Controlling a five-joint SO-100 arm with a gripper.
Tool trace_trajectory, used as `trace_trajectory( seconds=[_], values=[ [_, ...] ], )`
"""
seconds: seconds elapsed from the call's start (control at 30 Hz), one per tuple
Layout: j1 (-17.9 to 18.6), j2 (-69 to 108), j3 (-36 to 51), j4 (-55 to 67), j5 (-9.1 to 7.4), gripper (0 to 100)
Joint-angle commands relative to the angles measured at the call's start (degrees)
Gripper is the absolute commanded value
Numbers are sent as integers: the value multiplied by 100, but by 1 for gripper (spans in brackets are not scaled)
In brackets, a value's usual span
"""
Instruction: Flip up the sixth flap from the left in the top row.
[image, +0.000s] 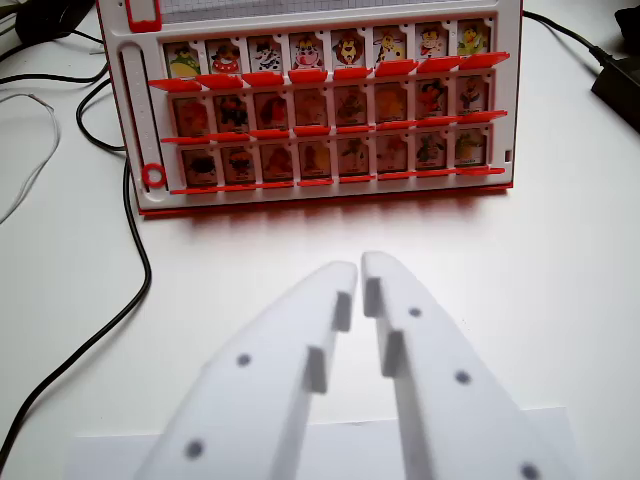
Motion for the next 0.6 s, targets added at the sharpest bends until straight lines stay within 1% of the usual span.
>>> trace_trajectory(
  seconds=[0.0,0.53,0.57],
  values=[
    [141,-26,-404,35,-35,0],
    [62,-26,-343,-44,-35,0],
    [70,-35,-387,0,-18,0]
  ],
)
